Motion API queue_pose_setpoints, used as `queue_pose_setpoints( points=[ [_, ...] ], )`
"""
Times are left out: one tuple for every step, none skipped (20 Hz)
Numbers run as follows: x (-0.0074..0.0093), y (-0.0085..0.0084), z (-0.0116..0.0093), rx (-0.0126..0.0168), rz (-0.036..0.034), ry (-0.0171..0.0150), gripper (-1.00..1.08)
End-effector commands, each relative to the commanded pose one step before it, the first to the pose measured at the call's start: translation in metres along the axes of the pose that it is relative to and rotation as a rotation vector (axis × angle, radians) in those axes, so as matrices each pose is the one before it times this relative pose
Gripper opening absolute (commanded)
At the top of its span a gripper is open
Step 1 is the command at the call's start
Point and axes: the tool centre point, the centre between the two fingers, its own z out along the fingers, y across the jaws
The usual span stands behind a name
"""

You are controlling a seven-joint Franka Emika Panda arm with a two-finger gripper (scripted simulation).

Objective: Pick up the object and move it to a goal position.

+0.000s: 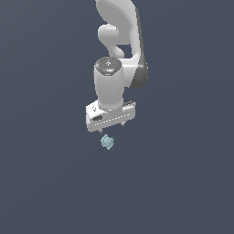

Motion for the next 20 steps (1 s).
queue_pose_setpoints(
  points=[
    [-0.00039,0.00260,0.00599,-0.00059,-0.06790,-0.00303,1.00],
    [-0.00023,0.00099,0.00237,-0.00007,-0.02659,-0.00115,1.00],
    [-0.00026,0.00097,0.00237,0.00000,-0.02659,-0.00112,1.00],
    [-0.00029,0.00096,0.00237,0.00007,-0.02658,-0.00108,1.00],
    [-0.00031,0.00093,0.00236,0.00013,-0.02659,-0.00103,1.00],
    [-0.00034,0.00091,0.00236,0.00020,-0.02658,-0.00099,1.00],
    [-0.00036,0.00089,0.00236,0.00026,-0.02658,-0.00094,1.00],
    [-0.00039,0.00087,0.00236,0.00031,-0.02658,-0.00089,1.00],
    [-0.00041,0.00085,0.00235,0.00037,-0.02657,-0.00083,1.00],
    [-0.00043,0.00083,0.00235,0.00042,-0.02656,-0.00078,1.00],
    [-0.00045,0.00081,0.00235,0.00047,-0.02657,-0.00072,1.00],
    [-0.00047,0.00079,0.00235,0.00052,-0.02656,-0.00066,1.00],
    [-0.00050,0.00077,0.00234,0.00056,-0.02654,-0.00059,1.00],
    [-0.00051,0.00074,0.00234,0.00060,-0.02654,-0.00053,1.00],
    [-0.00053,0.00071,0.00233,0.00063,-0.02654,-0.00046,1.00],
    [-0.00055,0.00069,0.00233,0.00067,-0.02653,-0.00040,1.00],
    [-0.00056,0.00067,0.00233,0.00069,-0.02653,-0.00033,1.00],
    [-0.00058,0.00065,0.00232,0.00072,-0.02651,-0.00025,1.00],
    [-0.00059,0.00062,0.00232,0.00074,-0.02651,-0.00018,1.00],
    [-0.00060,0.00059,0.00231,0.00076,-0.02650,-0.00011,1.00]
  ],
)
